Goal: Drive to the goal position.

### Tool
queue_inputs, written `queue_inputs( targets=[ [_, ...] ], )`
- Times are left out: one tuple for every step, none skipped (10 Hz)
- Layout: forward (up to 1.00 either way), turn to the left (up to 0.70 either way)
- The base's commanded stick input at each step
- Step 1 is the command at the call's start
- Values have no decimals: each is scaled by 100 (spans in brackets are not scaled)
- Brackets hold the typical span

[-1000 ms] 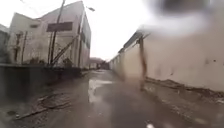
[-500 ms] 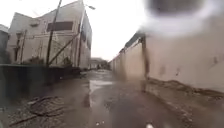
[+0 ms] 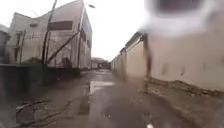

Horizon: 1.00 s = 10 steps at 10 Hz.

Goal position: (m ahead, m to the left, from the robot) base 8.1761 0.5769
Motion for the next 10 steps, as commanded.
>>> queue_inputs(
  targets=[
    [50, 7],
    [50, 7],
    [50, 7],
    [50, 7],
    [50, 7],
    [50, 7],
    [50, 7],
    [50, 7],
    [50, 6],
    [50, 4]
  ],
)
